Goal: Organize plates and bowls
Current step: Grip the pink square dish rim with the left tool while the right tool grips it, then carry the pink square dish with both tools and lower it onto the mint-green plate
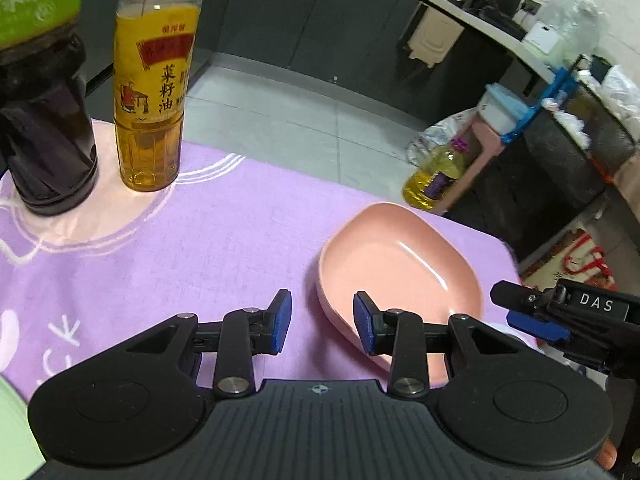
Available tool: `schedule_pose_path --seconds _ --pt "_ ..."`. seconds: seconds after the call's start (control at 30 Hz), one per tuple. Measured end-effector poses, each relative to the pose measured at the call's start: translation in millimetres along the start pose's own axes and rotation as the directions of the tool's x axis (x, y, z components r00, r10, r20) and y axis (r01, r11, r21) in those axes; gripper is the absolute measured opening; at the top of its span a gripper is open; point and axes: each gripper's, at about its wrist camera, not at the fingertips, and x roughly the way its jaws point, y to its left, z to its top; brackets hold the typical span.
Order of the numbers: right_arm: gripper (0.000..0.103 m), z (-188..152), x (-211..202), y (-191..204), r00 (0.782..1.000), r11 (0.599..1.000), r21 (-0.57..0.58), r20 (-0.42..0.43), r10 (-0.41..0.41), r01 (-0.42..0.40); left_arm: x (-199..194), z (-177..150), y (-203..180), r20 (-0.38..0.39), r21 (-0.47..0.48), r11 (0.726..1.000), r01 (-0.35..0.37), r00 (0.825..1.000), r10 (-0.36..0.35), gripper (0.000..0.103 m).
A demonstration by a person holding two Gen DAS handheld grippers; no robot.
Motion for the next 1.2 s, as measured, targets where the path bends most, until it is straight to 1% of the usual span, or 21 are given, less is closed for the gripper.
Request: schedule_pose_path --seconds 0.2,0.3,0.37,0.4,0.43,0.47,0.53,0.63,0.83,1.03,1.2 --pt "0.035 2 24 -6 0.998 0.999 0.005 -0.032 -0.046 0.046 25 5 2 -0.042 -0.042 0.999 -0.006 0.999 0.005 0.032" --pt "0.035 3 33 -6 0.997 0.998 0.009 -0.047 -0.054 0.055 34 5 2 -0.071 -0.045 0.999 -0.012 0.997 0.009 0.03" --pt "0.034 4 40 -3 0.996 0.998 0.001 -0.058 -0.062 0.062 33 5 -1 -0.068 -0.018 1.0 -0.021 0.997 0.019 0.022" --pt "0.027 4 44 -2 0.995 0.998 -0.002 -0.069 -0.067 0.067 32 4 -2 -0.071 0.001 1.0 -0.014 0.997 0.014 0.019" --pt "0.012 3 47 -2 0.994 0.998 -0.005 -0.084 -0.066 0.065 30 4 -3 -0.078 0.011 1.0 -0.007 0.997 0.007 0.014" --pt "0.009 2 50 -1 0.993 0.998 -0.011 -0.1 -0.062 0.061 29 4 -5 -0.084 0.017 1.0 -0.01 0.996 0.011 0.014" --pt "0.007 0 48 3 0.993 0.996 -0.039 -0.086 -0.084 0.081 23 2 -7 -0.08 0.042 0.998 -0.035 0.996 0.038 0.014" --pt "0.007 -2 39 6 0.994 0.997 -0.035 -0.082 -0.067 0.064 6 -1 -11 -0.051 0.085 0.995 -0.046 0.997 0.051 0.014" --pt "0.008 -7 -4 24 0.999 0.998 -0.057 -0.03 -0.018 0.016 -45 -6 -5 0.013 0.104 0.994 -0.033 0.999 0.031 0.014" --pt "0.008 -27 -41 47 0.998 0.993 -0.099 -0.028 0.058 -0.061 -100 -21 24 0.064 0.077 0.997 -0.027 0.998 0.022 0.014" --pt "0.009 -51 -53 78 0.992 0.982 -0.147 -0.059 0.11 -0.117 -146 -36 56 0.155 0.053 0.997 -0.052 0.987 0.043 0.014"
